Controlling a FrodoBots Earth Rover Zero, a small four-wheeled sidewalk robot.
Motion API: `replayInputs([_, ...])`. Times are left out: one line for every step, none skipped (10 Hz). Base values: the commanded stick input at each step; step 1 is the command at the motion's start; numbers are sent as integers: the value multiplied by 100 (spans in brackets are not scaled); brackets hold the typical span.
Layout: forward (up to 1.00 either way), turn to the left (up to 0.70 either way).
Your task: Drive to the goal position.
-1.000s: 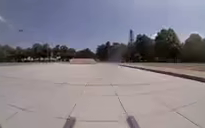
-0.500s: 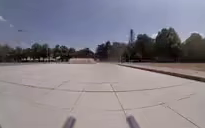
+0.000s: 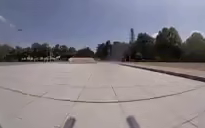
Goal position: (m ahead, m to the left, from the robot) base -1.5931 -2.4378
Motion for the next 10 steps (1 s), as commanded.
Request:
replayInputs([100,0])
replayInputs([100,0])
replayInputs([100,0])
replayInputs([100,0])
replayInputs([100,0])
replayInputs([100,0])
replayInputs([100,0])
replayInputs([100,0])
replayInputs([100,0])
replayInputs([100,0])
